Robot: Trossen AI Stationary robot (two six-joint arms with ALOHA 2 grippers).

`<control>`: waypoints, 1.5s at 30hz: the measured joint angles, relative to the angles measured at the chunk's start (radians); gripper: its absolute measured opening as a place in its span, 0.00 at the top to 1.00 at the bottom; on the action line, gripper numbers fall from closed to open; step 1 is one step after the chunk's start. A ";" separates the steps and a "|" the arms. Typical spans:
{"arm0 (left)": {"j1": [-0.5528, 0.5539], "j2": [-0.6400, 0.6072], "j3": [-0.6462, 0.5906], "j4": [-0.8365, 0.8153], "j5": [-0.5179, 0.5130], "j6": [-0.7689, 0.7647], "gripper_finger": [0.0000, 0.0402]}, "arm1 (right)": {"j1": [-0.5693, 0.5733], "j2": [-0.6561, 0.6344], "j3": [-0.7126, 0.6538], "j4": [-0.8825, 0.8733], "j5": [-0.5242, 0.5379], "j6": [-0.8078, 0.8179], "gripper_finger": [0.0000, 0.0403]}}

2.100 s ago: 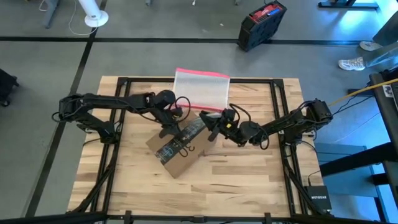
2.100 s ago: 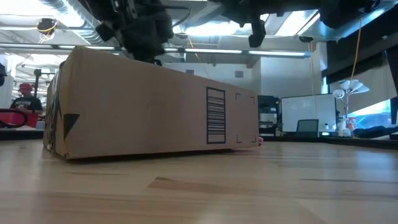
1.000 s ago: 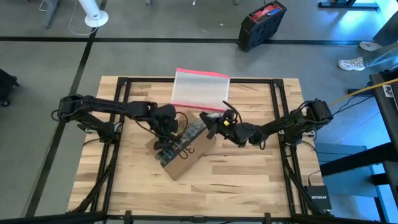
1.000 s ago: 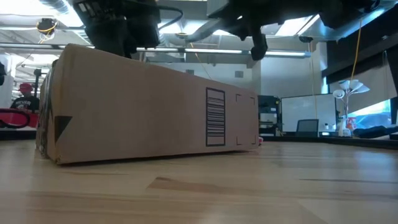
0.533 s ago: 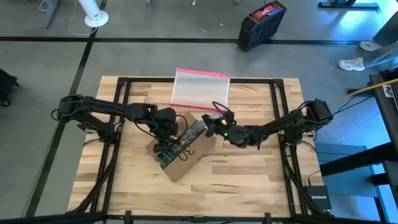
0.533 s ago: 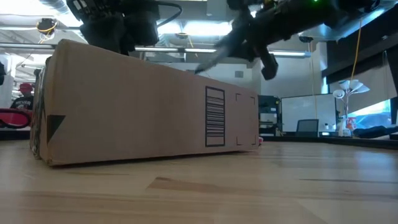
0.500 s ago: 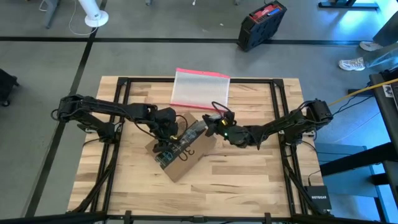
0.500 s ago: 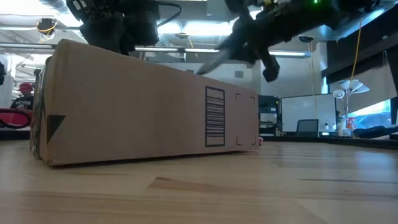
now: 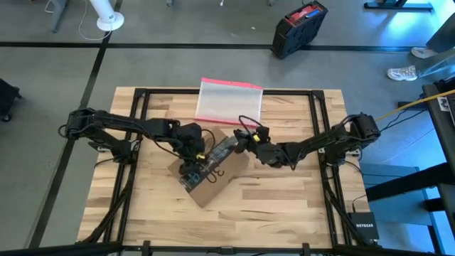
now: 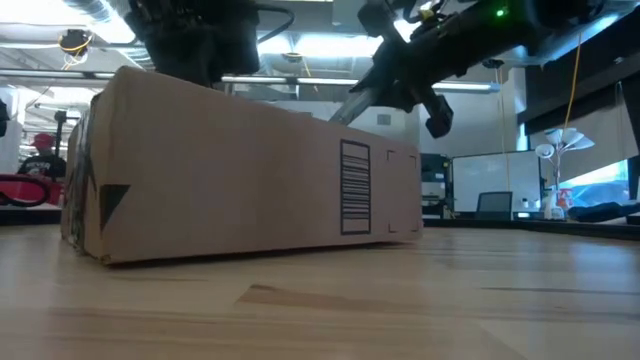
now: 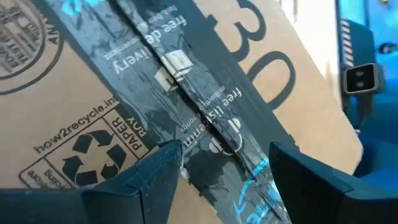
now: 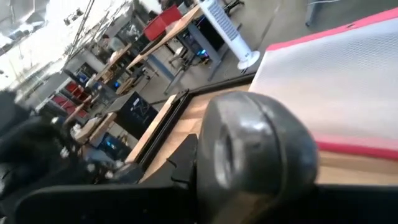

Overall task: Unpack boxes
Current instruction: Open the cardboard box using the gray cutter

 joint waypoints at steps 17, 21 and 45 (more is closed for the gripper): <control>0.013 -0.015 0.002 -0.234 0.002 0.066 0.40 | -0.175 0.070 -0.001 0.087 -0.165 0.207 0.83; 0.013 -0.015 0.001 -0.231 0.003 0.055 0.40 | -0.167 0.102 0.000 0.169 -0.171 0.215 0.83; 0.013 -0.014 0.000 -0.222 0.009 0.037 0.40 | -0.225 0.182 0.000 0.279 -0.246 0.182 0.83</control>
